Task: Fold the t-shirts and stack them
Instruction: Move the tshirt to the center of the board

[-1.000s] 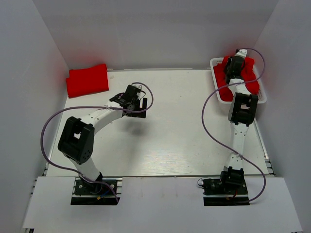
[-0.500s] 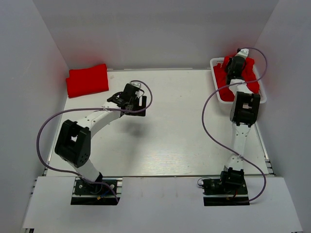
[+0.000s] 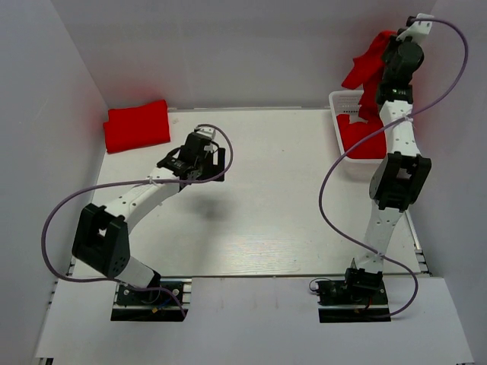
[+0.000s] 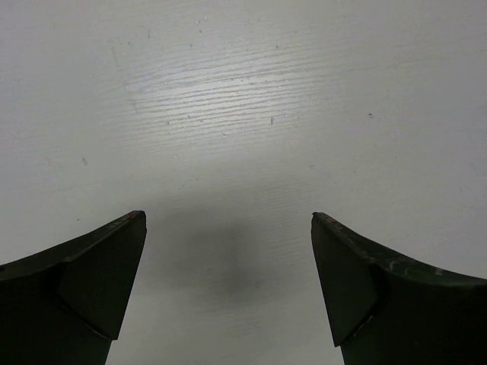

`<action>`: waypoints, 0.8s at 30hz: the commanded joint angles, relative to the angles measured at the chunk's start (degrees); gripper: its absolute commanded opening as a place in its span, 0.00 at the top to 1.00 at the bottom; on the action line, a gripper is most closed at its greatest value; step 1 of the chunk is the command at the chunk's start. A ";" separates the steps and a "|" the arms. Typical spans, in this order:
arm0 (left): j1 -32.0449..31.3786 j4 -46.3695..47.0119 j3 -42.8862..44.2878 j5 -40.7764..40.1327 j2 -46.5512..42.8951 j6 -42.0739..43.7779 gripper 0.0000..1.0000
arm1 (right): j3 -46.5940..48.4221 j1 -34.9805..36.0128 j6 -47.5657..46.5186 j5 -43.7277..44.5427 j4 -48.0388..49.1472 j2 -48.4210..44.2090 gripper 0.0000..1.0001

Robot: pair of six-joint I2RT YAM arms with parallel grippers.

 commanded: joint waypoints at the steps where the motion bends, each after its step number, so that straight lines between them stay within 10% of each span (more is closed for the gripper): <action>1: 0.21 2.17 -1.03 -1.71 -5.80 0.50 0.00 | 7.45 -0.25 -2.40 -0.42 2.81 -3.21 1.00; 24: 0.74 -6.26 -0.85 -11.20 -16.61 -3.64 0.00 | 14.50 7.40 18.77 -33.81 5.35 -20.88 1.00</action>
